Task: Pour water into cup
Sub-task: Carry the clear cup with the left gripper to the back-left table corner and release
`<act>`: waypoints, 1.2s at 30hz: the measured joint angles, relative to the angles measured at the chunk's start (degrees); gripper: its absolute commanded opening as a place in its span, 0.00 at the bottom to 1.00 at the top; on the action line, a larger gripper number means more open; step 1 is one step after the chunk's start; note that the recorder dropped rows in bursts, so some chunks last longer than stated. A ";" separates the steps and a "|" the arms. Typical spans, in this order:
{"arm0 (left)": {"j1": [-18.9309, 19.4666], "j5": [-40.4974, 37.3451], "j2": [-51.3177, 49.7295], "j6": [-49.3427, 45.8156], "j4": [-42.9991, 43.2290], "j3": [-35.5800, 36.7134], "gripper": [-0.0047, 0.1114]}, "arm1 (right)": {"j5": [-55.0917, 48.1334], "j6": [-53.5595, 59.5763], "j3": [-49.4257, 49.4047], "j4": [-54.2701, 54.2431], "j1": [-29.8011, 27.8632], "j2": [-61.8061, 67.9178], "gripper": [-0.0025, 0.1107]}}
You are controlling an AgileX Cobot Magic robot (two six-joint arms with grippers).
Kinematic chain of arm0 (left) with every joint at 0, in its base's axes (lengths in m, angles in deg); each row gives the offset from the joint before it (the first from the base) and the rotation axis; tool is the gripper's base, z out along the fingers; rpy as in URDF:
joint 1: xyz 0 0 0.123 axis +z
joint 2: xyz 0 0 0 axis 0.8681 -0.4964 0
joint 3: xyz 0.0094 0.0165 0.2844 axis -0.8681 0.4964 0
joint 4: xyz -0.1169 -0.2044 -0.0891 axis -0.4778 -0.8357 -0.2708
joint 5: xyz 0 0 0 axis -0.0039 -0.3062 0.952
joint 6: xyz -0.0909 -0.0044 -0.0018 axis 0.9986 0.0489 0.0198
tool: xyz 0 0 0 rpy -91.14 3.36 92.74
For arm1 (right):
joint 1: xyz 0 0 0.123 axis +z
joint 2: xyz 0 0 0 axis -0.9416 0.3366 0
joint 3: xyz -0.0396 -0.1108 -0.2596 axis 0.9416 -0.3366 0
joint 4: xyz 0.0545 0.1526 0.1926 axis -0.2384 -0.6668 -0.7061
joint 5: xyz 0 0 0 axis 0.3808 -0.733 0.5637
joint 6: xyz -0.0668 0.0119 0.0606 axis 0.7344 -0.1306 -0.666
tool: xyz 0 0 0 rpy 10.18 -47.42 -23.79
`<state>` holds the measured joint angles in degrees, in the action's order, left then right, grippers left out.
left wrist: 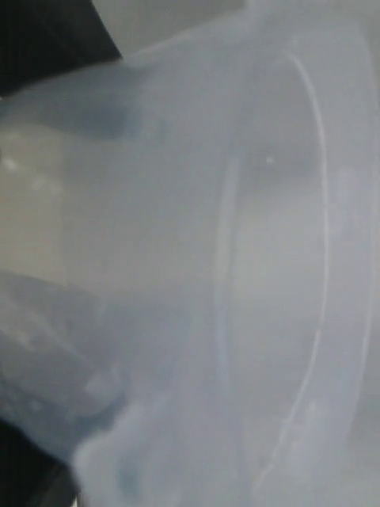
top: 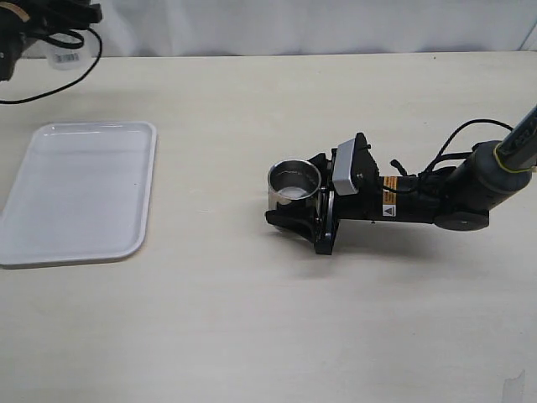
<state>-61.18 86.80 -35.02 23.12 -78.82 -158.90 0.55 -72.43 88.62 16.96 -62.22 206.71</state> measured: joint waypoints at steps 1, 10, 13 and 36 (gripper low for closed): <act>1.02 0.28 -0.13 2.30 1.89 0.00 0.04 | 0.00 0.00 0.00 0.00 0.00 0.00 0.06; 8.94 4.99 -5.59 12.39 13.56 0.00 0.04 | 0.00 0.00 0.00 0.00 0.00 0.00 0.06; 10.12 6.58 -8.02 12.76 14.19 0.00 0.04 | 0.00 0.00 0.00 0.00 0.00 0.00 0.06; 10.28 13.31 -13.16 12.76 17.01 -0.04 0.48 | 0.00 0.00 0.00 0.00 0.00 0.00 0.06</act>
<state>-50.90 100.12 -48.18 35.88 -61.81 -158.95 0.55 -72.43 88.62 16.96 -62.22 206.71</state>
